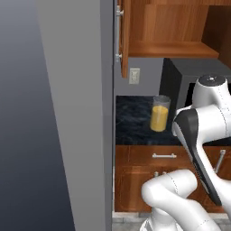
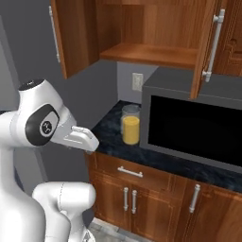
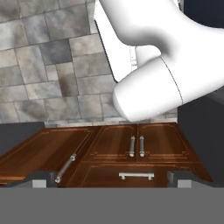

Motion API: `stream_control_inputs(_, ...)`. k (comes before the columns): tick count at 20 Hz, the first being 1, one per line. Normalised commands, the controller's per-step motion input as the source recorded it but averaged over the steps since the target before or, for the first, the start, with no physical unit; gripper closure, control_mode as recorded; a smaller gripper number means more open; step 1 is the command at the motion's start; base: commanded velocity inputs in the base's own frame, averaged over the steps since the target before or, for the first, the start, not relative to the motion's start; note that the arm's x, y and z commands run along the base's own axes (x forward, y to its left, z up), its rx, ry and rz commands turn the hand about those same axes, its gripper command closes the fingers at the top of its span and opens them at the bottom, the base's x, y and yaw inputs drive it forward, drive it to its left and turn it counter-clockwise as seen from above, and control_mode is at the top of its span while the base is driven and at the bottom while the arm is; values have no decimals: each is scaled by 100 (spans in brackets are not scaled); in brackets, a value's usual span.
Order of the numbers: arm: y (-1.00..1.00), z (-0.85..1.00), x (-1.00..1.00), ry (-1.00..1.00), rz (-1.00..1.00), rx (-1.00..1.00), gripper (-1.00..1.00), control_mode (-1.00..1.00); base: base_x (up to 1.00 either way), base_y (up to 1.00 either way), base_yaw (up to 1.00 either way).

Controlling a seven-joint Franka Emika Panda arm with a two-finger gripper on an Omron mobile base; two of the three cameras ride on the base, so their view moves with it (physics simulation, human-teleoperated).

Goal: There is a tray on the dining counter. Grab the cup, mug, and pitcher and place them on the tray. The pitcher may be placed next to the tray if it cannot fit the tray.

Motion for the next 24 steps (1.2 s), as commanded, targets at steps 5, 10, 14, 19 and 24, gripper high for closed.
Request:
stream_control_inputs(5, 0, 0, 0, 0, 0, 0, -100, 100, 50, 6, -9)
stream_control_inputs(10, 0, 0, 0, 0, 0, 0, -100, 100, 20, 14, -5)
stream_control_inputs(14, 1, 0, 14, 0, -3, 15, -100, -100, 2, 1, -1)
stream_control_inputs(19, 7, 0, 47, 0, -2, 19, -100, -100, 0, 0, 0)
stream_control_inputs(24, 23, 0, 62, 0, -1, 13, -100, -100, 0, 0, 0)
